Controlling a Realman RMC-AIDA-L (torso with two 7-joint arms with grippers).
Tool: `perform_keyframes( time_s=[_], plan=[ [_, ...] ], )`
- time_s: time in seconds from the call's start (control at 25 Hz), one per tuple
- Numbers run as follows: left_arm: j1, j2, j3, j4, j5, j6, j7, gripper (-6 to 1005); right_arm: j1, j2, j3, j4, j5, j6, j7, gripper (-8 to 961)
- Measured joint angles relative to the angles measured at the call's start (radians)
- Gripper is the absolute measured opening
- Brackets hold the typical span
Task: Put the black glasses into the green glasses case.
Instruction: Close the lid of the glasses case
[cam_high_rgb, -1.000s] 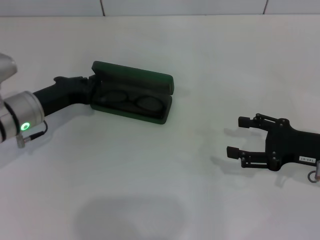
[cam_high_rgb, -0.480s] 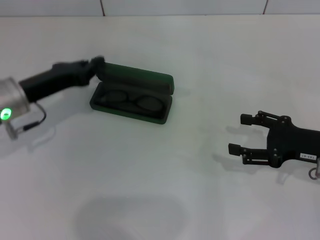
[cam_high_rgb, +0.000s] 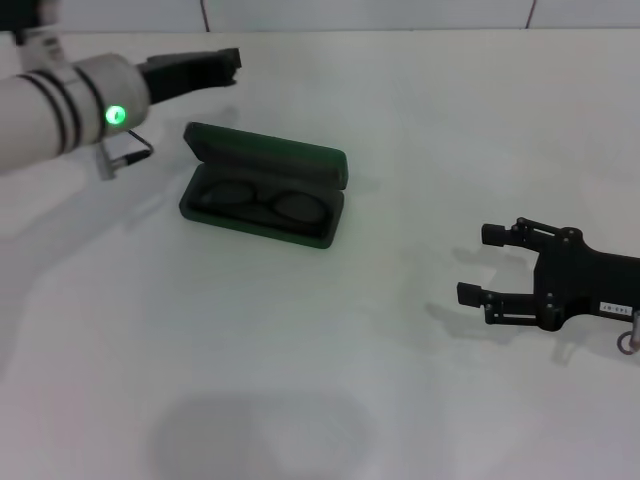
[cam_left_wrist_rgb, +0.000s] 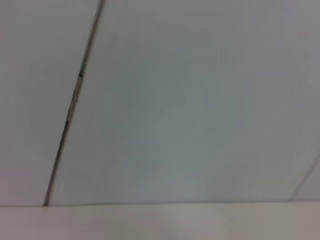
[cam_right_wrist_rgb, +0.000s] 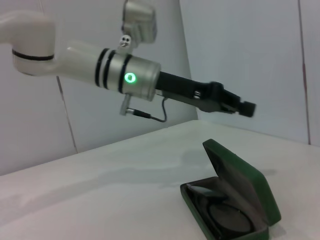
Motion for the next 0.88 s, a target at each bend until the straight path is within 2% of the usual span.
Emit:
perform_keyframes(
  time_s=[0.16,0.28,0.52,0.88],
  plan=[
    [-0.006,-0.004,0.212,0.023,0.181,-0.246,-0.261,83,0.004,0.000,0.000,-0.001,0.000,0.008,0.000,873],
    [-0.011,-0.004,0.310,0.002,0.240,-0.345,-0.365,84,0.010,0.001,-0.001,-0.001,0.000,0.011,0.000,872],
    [-0.032,-0.007,0.381,-0.066,0.241,-0.427,-0.385,86,0.013,0.000,-0.001,0.000,0.000,0.015,0.000,873],
    [-0.019,-0.003,0.433,-0.069,0.242,-0.461,-0.380,88,0.020,0.000,-0.005,0.000,-0.006,0.036,0.000,872]
  ],
)
